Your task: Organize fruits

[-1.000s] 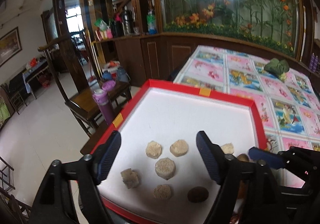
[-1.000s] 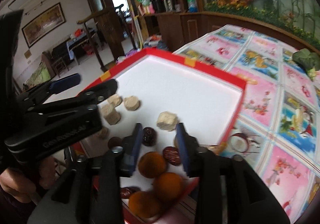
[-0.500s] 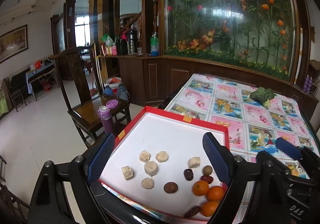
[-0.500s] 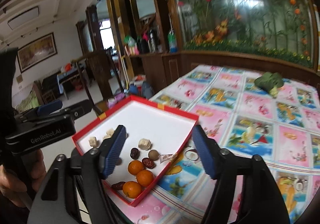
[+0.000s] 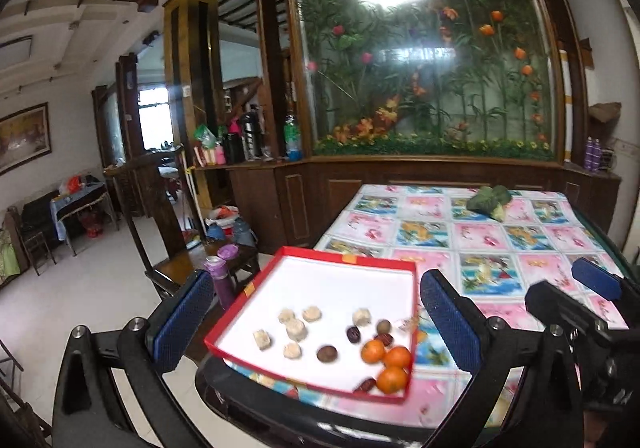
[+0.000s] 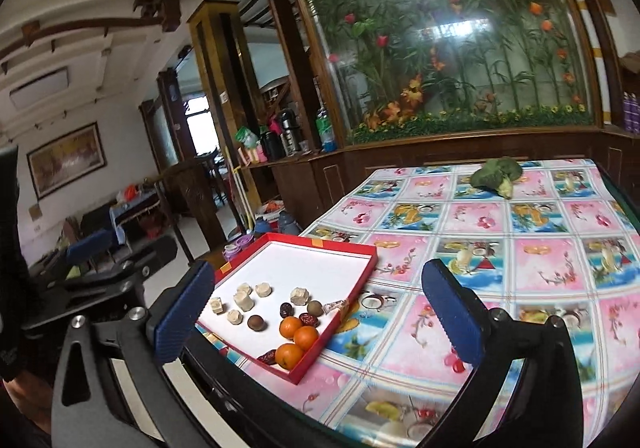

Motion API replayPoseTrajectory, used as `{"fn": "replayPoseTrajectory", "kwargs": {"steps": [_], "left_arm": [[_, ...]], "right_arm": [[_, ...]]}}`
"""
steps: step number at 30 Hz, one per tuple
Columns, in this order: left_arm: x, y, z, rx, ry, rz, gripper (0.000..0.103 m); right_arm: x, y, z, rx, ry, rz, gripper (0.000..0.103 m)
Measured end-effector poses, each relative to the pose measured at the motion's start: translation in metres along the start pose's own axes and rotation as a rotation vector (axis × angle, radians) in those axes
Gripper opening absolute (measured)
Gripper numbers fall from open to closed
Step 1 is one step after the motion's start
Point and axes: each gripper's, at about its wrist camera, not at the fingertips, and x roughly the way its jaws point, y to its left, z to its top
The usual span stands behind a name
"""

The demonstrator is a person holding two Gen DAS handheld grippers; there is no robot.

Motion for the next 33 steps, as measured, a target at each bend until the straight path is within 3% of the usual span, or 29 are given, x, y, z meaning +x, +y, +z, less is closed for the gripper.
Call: {"fn": "replayPoseTrajectory", "kwargs": {"steps": [16, 33], "left_arm": [[-0.057, 0.013, -0.01, -0.04, -0.059, -0.051, 0.103], [-0.053, 0.021, -0.018, -0.045, -0.056, -0.016, 0.103]], "right_arm": [[-0.073, 0.038, -0.008, -0.061, -0.118, -0.039, 0.103], [-0.071, 0.053, -0.011, -0.105, -0.127, -0.036, 0.103]]}}
